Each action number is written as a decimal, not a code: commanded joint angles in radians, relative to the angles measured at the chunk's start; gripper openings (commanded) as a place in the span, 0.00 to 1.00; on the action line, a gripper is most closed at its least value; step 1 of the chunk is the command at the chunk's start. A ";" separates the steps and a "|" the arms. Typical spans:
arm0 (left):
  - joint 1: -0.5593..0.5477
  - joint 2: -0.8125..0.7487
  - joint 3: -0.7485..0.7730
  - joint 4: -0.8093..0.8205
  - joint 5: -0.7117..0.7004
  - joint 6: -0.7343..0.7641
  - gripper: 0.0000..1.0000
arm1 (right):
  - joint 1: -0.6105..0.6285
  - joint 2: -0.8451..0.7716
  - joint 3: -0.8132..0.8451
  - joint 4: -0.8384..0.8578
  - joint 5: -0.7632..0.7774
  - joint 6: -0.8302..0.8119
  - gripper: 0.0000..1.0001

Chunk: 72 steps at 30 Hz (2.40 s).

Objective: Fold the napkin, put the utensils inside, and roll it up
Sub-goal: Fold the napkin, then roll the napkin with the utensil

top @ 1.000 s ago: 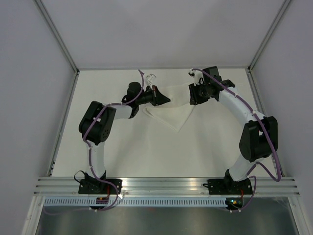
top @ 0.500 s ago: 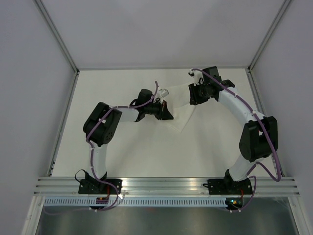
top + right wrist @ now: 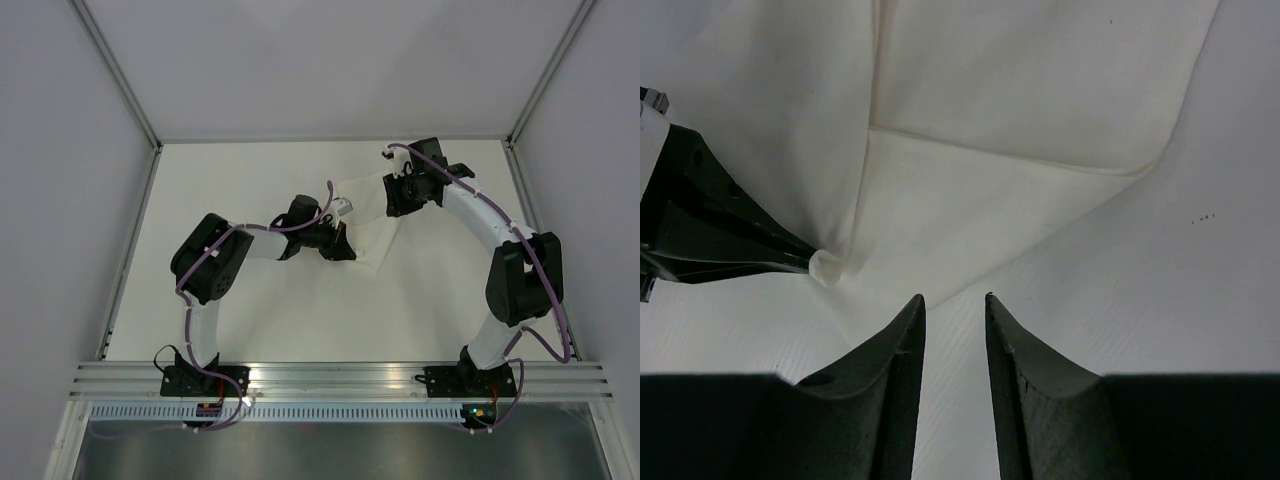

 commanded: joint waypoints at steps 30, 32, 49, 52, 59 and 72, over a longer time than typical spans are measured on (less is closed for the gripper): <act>-0.092 0.021 0.105 0.080 0.016 -0.025 0.34 | 0.018 0.029 0.020 0.010 0.058 -0.013 0.36; -0.098 0.026 0.105 0.097 0.019 -0.032 0.34 | 0.016 0.029 0.022 0.010 0.058 -0.013 0.36; 0.023 -0.483 -0.199 0.130 -0.621 -0.230 0.40 | 0.019 0.022 0.027 0.019 0.072 -0.016 0.36; 0.153 -0.496 -0.170 -0.021 -0.604 -0.342 0.38 | 0.042 0.025 0.019 0.037 0.112 -0.048 0.36; 0.402 -0.511 -0.317 0.114 -0.430 -0.554 0.46 | 0.179 0.018 -0.027 0.102 0.225 -0.110 0.34; 0.402 -0.747 -0.474 0.136 -0.542 -0.505 0.56 | 0.427 0.016 -0.252 0.375 0.378 -0.281 0.52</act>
